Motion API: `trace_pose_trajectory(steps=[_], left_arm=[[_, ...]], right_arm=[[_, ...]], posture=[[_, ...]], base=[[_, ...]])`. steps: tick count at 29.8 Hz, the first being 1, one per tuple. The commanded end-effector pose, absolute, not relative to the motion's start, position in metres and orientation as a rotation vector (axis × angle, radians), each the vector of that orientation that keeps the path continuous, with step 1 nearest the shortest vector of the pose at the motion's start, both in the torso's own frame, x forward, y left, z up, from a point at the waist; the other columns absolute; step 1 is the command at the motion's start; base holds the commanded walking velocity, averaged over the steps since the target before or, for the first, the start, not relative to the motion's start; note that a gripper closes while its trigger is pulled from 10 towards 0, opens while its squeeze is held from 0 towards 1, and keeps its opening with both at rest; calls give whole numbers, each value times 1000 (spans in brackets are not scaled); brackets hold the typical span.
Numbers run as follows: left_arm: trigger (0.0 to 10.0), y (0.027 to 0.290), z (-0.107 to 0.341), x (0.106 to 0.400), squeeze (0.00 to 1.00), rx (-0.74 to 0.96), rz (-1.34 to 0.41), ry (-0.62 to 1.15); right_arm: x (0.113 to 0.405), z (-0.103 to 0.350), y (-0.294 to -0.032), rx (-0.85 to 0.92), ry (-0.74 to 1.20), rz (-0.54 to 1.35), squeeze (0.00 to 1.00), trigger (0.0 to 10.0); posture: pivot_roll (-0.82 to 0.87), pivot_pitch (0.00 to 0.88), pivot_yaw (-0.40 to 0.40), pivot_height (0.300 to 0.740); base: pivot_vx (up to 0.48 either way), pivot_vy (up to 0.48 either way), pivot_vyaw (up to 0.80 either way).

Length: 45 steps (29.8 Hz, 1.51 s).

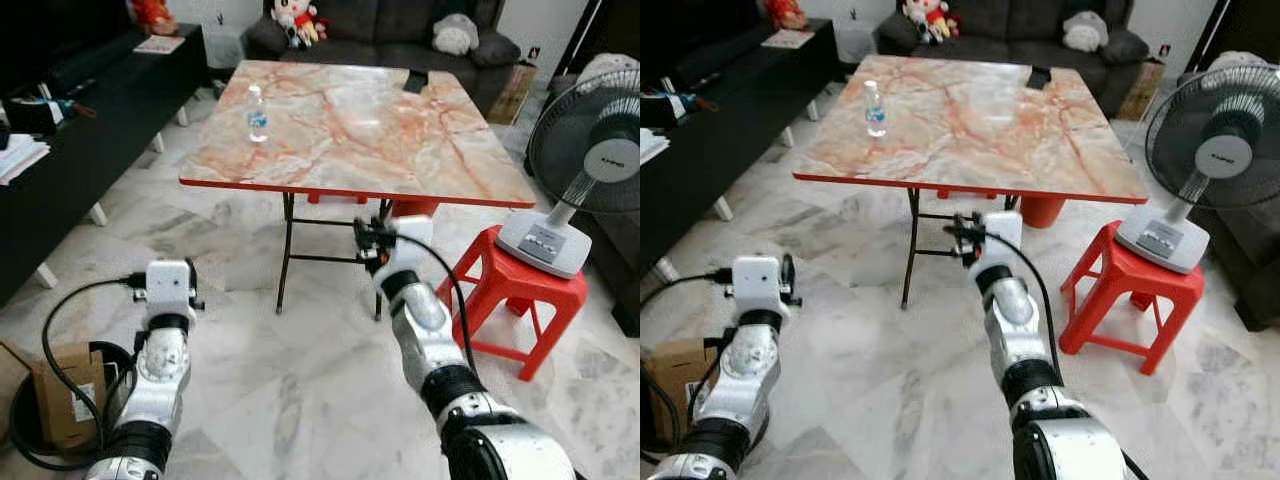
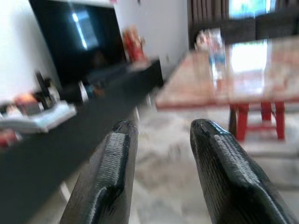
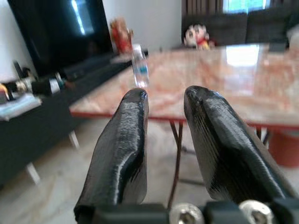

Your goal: Picking trash to rubbish bin

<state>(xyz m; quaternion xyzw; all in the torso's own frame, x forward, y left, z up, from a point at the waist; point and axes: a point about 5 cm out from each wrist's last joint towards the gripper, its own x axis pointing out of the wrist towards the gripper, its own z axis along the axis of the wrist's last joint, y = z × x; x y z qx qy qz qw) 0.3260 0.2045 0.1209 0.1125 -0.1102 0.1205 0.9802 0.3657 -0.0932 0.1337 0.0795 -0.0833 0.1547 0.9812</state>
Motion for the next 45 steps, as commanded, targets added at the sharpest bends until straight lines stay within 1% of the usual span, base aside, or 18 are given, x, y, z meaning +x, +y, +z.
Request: trace_pose_trajectory(steps=[1, 4, 18, 33, 41, 45], left_arm=[[10000, 200, 136, 332, 0, 256, 234, -264], [10000, 199, 142, 334, 0, 256, 228, -281], [10000, 199, 142, 332, 0, 256, 226, -259], [10000, 198, 145, 334, 0, 259, 214, -260], [10000, 198, 147, 335, 0, 259, 217, -261], [10000, 200, 149, 335, 0, 257, 224, -262]], right_arm=[[370, 150, -90, 150, -233, 321, 0, 10000], [370, 151, -92, 186, -242, 305, 0, 10000], [367, 141, -91, 201, -187, 320, 0, 10000], [365, 143, -85, 170, -205, 349, 0, 10000], [365, 145, -83, 173, -207, 358, 0, 10000], [365, 145, -83, 186, -204, 353, 0, 10000]], posture=[[13, 0, -66, 740], [12, 0, -67, 740], [13, 0, -65, 740], [15, 0, -63, 740], [22, 0, -68, 740], [21, 0, -69, 740]], base=[[296, 0, 725], [300, 0, 756], [317, 0, 0], [322, 0, 0], [327, 0, 777], [327, 0, 0]])
